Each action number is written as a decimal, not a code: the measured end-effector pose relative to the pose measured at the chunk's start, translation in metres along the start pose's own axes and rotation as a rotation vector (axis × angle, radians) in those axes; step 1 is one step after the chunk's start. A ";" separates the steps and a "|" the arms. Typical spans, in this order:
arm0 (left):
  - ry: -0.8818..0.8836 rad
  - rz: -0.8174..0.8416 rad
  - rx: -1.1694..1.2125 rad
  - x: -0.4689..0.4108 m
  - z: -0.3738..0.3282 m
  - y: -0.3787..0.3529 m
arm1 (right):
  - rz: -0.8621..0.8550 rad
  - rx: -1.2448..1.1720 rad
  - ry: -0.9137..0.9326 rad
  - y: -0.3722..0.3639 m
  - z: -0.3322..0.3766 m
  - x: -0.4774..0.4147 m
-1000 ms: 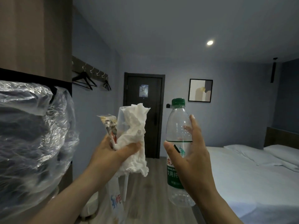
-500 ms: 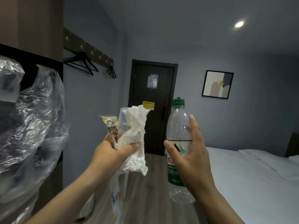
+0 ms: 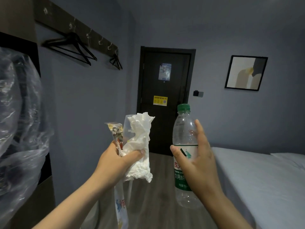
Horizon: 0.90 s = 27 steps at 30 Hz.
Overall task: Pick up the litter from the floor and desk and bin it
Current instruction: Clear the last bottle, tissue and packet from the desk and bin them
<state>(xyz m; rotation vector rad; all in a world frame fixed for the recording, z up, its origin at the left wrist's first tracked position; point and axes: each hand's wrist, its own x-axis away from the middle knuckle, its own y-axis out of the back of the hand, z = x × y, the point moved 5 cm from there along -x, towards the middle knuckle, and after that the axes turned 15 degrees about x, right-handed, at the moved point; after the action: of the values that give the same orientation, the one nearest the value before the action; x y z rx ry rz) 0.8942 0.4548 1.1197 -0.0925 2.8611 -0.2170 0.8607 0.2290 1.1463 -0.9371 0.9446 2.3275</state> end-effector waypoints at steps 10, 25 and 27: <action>0.030 -0.059 -0.094 -0.186 0.067 -0.018 | 0.119 -0.124 -0.017 -0.143 -0.112 -0.142; 0.126 -0.132 -0.051 -0.472 0.166 0.065 | 0.222 -0.109 -0.027 -0.396 -0.190 -0.309; 0.129 -0.110 -0.064 -0.512 0.176 0.074 | 0.218 -0.091 -0.037 -0.426 -0.201 -0.331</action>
<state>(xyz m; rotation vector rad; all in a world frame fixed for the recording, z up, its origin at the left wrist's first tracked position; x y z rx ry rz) 1.4310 0.5454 1.0743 -0.2577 2.9953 -0.1584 1.4285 0.3127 1.1005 -0.8606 0.9755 2.5800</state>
